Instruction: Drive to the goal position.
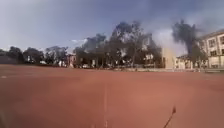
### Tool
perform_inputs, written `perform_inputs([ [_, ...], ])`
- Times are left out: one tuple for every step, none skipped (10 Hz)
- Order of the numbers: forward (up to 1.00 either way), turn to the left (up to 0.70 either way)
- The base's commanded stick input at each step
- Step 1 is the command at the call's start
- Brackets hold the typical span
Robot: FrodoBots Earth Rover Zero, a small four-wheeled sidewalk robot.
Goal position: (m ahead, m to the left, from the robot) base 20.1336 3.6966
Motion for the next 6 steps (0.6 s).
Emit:
perform_inputs([
  [0.70, 0.00],
  [0.70, 0.00],
  [0.70, 0.00],
  [0.70, 0.00],
  [0.70, 0.00],
  [0.70, 0.00],
])
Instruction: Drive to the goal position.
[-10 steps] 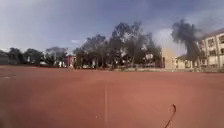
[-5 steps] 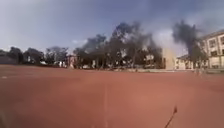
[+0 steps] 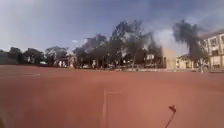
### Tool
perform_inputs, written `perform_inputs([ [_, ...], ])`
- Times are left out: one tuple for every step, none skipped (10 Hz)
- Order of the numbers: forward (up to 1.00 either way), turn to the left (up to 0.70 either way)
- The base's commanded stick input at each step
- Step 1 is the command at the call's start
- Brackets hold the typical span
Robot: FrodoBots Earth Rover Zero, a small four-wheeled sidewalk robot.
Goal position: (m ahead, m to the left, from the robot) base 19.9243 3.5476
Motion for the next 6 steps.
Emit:
perform_inputs([
  [0.70, 0.00],
  [0.70, 0.00],
  [0.70, 0.00],
  [0.70, 0.00],
  [0.70, 0.00],
  [0.70, 0.00],
])
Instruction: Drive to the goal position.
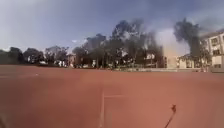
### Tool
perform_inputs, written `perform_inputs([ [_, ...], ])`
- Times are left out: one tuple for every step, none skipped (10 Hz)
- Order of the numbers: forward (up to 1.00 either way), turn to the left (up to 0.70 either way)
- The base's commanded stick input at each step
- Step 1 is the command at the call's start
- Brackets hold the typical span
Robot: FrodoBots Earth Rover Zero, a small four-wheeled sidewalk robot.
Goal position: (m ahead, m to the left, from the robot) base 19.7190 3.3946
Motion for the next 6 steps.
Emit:
perform_inputs([
  [0.70, 0.00],
  [0.70, 0.00],
  [0.70, 0.00],
  [0.70, 0.00],
  [0.70, 0.00],
  [0.70, 0.00],
])
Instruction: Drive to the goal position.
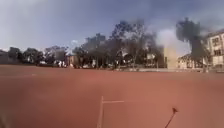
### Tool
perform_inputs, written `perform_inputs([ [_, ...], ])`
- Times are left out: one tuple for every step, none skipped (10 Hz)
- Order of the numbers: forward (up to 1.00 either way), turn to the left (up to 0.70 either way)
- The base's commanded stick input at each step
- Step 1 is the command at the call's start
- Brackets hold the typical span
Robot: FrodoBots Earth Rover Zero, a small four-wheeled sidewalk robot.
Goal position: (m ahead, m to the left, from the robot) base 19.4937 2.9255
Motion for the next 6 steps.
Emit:
perform_inputs([
  [0.70, 0.00],
  [0.70, 0.00],
  [0.70, 0.00],
  [0.70, 0.00],
  [0.70, 0.35],
  [0.70, 0.35],
])
